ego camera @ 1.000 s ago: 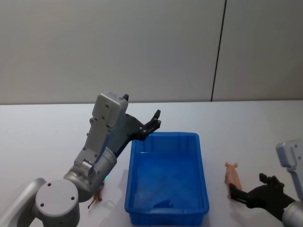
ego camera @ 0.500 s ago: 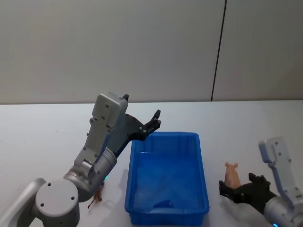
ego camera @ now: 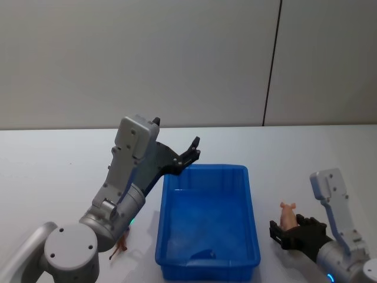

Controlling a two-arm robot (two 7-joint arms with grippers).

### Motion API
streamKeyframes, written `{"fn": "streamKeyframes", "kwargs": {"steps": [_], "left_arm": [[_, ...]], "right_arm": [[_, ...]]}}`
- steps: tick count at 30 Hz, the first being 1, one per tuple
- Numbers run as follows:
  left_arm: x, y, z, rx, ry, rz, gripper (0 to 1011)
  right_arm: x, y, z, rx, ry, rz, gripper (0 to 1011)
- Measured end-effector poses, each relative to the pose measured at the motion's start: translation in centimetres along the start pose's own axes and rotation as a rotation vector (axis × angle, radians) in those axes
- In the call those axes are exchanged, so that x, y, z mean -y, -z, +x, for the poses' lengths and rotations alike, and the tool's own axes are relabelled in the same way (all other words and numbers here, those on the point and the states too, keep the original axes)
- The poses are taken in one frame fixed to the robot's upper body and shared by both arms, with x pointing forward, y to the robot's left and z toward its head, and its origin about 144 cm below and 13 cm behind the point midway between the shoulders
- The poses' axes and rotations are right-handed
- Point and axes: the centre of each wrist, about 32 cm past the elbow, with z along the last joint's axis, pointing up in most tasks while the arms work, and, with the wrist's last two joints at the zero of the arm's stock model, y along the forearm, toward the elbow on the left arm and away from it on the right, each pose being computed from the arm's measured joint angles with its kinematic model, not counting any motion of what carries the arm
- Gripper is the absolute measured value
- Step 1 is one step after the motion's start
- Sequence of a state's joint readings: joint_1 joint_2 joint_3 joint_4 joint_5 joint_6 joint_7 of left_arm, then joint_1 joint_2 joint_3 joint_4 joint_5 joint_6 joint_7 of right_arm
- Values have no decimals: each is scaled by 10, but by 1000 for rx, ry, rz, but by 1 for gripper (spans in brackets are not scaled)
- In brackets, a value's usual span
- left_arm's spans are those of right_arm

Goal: Pick up the two dolls from the table and place them into the box.

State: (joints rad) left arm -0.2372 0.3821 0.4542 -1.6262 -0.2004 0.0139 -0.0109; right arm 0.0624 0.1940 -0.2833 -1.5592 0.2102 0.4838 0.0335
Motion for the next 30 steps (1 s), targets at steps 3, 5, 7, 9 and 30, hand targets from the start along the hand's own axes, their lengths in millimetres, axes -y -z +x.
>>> {"fn": "streamKeyframes", "kwargs": {"steps": [3,5,7,9,30], "left_arm": [[0,0,0,0,0,0,1001],[0,0,0,0,0,0,1000],[0,0,0,0,0,0,1000],[0,0,0,0,0,0,1000],[0,0,0,0,0,0,1000]], "right_arm": [[-1,0,-1,0,1,0,630],[-3,0,-2,0,1,-1,538],[-3,0,-2,0,2,-1,490],[-4,0,-2,0,2,-1,455],[8,-10,-1,39,15,129,347]]}}
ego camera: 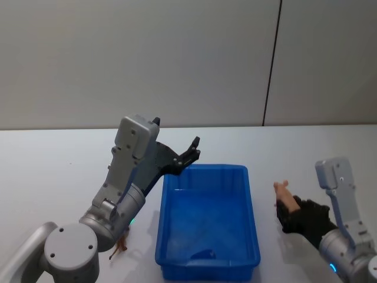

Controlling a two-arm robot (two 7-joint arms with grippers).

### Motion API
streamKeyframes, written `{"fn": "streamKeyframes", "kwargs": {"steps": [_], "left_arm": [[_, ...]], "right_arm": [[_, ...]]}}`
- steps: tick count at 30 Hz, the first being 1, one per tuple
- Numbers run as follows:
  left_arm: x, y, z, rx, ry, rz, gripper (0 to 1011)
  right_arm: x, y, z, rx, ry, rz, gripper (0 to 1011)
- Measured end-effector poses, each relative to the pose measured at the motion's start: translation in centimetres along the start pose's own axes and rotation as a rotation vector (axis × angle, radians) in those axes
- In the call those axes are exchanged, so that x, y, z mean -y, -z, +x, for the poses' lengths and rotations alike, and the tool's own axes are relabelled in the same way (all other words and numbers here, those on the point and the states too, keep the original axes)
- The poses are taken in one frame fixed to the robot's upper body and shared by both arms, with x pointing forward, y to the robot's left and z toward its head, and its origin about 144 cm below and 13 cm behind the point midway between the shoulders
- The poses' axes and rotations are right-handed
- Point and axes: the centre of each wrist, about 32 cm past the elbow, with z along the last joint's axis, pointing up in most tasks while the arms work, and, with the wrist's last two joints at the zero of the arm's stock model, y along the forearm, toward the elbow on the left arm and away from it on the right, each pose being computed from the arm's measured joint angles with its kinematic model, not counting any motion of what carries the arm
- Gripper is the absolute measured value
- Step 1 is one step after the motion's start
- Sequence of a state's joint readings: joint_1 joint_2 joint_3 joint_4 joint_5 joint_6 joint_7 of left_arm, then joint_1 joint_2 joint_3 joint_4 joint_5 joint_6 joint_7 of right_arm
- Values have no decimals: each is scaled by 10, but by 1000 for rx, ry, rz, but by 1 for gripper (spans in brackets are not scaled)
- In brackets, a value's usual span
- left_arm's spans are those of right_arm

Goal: Pick up the two dolls from the table and place them into the box.

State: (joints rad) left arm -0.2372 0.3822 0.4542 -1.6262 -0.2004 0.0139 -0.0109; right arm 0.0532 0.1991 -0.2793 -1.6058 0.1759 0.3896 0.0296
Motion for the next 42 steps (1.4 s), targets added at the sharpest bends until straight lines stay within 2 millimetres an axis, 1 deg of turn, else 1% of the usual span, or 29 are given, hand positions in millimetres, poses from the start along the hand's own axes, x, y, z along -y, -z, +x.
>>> {"fn": "streamKeyframes", "kwargs": {"steps": [9,18,27,31,33,34,35,38,40,42], "left_arm": [[0,0,0,0,0,0,1000],[0,0,0,0,0,0,1000],[0,0,0,0,0,0,1000],[0,0,0,0,0,0,1000],[0,0,0,0,0,0,1000],[0,0,0,0,0,0,1000],[0,0,0,0,0,0,1000],[0,0,0,0,0,0,1000],[0,0,0,0,0,0,1000],[0,0,0,0,0,0,1000]], "right_arm": [[5,-17,-1,31,-65,112,346],[3,-33,-4,47,-167,177,346],[-7,-49,-10,47,-300,183,346],[-16,-57,-14,42,-376,153,348],[-20,-59,-15,40,-399,136,393],[-23,-61,-17,37,-423,123,449],[-25,-62,-17,36,-437,116,459],[-33,-67,-21,31,-484,87,568],[-38,-70,-23,29,-512,68,601],[-41,-72,-24,28,-527,58,687]]}}
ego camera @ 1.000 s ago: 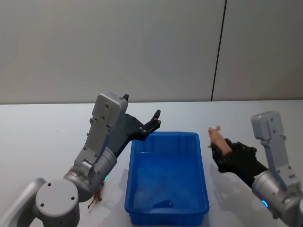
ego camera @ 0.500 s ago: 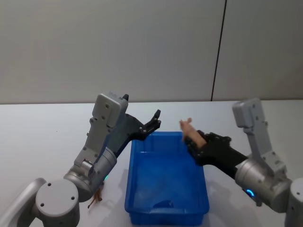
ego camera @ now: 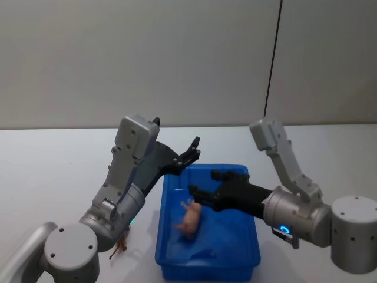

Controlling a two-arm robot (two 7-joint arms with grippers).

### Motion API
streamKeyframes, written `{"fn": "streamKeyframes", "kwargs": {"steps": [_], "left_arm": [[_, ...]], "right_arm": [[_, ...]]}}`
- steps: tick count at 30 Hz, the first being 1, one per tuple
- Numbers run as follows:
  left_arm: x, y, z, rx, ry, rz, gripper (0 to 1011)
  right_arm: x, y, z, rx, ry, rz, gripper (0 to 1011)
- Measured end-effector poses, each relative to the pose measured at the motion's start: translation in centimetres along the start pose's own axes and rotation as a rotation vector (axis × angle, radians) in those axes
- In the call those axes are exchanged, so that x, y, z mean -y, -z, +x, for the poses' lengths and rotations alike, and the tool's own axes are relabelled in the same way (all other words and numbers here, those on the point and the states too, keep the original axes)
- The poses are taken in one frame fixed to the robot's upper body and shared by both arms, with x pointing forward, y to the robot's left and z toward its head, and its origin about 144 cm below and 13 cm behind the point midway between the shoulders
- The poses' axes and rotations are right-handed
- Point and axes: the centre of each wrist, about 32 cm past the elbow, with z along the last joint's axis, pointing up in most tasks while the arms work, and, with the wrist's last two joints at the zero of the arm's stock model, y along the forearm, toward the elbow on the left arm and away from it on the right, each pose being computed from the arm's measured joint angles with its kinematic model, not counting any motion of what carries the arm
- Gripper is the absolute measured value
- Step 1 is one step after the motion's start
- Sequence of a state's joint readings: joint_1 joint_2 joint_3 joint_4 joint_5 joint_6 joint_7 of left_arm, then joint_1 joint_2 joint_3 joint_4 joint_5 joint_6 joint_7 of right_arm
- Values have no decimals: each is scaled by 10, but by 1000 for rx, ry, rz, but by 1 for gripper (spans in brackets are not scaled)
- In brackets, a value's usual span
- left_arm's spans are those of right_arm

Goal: Pick up the two dolls from the table and place them into the box.

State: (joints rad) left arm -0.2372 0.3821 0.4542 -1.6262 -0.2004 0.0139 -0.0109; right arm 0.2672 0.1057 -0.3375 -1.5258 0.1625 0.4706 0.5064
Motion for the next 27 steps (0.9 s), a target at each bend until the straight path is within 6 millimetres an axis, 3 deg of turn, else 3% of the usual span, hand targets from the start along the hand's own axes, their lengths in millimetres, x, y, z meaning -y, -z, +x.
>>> {"fn": "streamKeyframes", "kwargs": {"steps": [11,27], "left_arm": [[0,0,0,0,0,0,1000],[0,0,0,0,0,0,1000]], "right_arm": [[-2,-5,5,-2,-19,-14,998],[34,3,21,23,149,37,1001]]}}
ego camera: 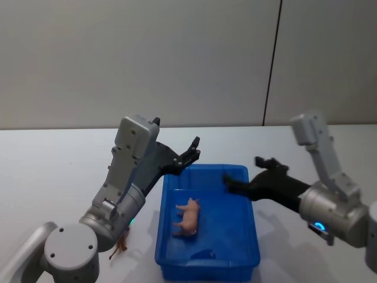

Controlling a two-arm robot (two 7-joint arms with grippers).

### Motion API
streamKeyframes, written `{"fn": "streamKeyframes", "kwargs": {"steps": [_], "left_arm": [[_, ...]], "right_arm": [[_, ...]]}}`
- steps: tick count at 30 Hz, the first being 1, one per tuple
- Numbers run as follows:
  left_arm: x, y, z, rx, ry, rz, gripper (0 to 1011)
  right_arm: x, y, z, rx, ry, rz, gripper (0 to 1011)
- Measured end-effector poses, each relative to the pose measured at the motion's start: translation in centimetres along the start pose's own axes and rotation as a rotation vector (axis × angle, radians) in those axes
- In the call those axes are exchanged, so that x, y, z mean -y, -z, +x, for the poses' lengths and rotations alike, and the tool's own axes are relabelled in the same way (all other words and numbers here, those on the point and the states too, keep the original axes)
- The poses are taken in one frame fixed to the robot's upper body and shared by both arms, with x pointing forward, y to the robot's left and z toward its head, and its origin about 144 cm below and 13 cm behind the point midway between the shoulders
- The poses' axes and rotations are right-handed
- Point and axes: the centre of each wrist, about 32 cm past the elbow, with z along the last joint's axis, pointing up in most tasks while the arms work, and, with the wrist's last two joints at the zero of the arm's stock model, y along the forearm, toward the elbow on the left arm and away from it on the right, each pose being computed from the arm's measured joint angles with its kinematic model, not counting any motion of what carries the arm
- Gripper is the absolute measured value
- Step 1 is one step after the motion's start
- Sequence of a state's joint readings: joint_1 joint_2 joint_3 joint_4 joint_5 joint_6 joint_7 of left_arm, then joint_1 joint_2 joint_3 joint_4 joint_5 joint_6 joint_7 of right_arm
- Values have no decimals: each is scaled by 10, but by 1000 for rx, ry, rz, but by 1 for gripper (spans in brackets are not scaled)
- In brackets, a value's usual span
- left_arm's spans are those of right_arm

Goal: Pick up the two dolls from the table and place them into the box.

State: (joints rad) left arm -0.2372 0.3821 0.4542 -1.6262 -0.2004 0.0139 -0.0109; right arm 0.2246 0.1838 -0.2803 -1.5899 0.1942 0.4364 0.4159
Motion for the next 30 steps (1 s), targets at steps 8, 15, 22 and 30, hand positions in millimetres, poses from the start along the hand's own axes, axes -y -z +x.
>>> {"fn": "streamKeyframes", "kwargs": {"steps": [8,15,22,30], "left_arm": [[0,0,0,-1,0,2,1000],[-7,-1,3,-22,-7,30,1000],[-23,-5,6,-57,-41,95,1000],[-48,-9,9,-108,-91,200,1000]], "right_arm": [[27,9,10,10,124,24,1001],[52,19,17,18,248,46,1001],[72,28,23,23,351,59,1001],[99,39,30,31,489,81,1001]]}}
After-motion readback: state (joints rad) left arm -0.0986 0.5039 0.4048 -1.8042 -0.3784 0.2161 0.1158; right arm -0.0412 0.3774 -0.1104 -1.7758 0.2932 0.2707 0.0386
